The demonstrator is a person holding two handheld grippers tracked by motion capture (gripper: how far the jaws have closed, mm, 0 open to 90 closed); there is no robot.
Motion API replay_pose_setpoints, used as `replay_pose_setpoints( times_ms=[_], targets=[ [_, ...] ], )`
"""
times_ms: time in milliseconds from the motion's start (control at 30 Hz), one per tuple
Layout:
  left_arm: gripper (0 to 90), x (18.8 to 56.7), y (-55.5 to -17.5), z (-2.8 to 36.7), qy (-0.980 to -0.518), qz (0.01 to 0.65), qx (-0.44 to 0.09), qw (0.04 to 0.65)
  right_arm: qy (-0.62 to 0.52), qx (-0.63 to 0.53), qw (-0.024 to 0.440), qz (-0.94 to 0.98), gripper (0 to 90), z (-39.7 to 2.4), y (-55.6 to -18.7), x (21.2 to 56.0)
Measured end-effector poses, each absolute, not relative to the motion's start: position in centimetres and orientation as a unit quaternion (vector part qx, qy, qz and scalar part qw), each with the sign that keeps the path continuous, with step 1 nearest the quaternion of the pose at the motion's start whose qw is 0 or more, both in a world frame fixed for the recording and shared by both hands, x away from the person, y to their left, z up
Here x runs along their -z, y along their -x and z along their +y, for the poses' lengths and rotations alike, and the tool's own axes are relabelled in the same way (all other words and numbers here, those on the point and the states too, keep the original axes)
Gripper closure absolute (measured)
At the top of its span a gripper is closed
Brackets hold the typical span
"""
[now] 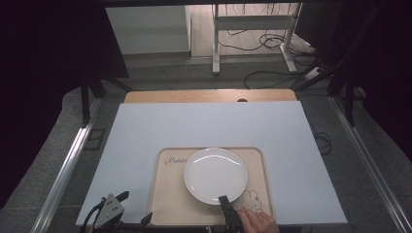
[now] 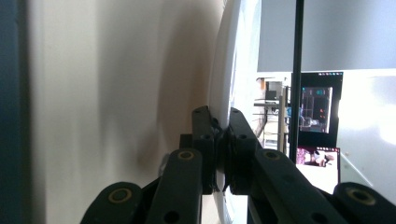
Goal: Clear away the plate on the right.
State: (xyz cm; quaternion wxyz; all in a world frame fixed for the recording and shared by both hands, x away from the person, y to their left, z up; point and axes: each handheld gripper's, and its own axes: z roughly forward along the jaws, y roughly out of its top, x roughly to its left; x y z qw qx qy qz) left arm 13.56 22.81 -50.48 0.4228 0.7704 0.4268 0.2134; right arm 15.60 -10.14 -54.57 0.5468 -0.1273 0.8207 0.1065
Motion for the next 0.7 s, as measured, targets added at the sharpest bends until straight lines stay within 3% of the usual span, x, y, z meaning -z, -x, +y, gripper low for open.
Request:
replay_pose_setpoints(
  times_ms=[700],
  targets=[
    [0.0,50.5,-13.6,22.8,-0.773,0.425,-0.213,0.420,0.144,-0.090,0.518,0.838,85.4,-9.0,-16.6,56.0]
  ],
)
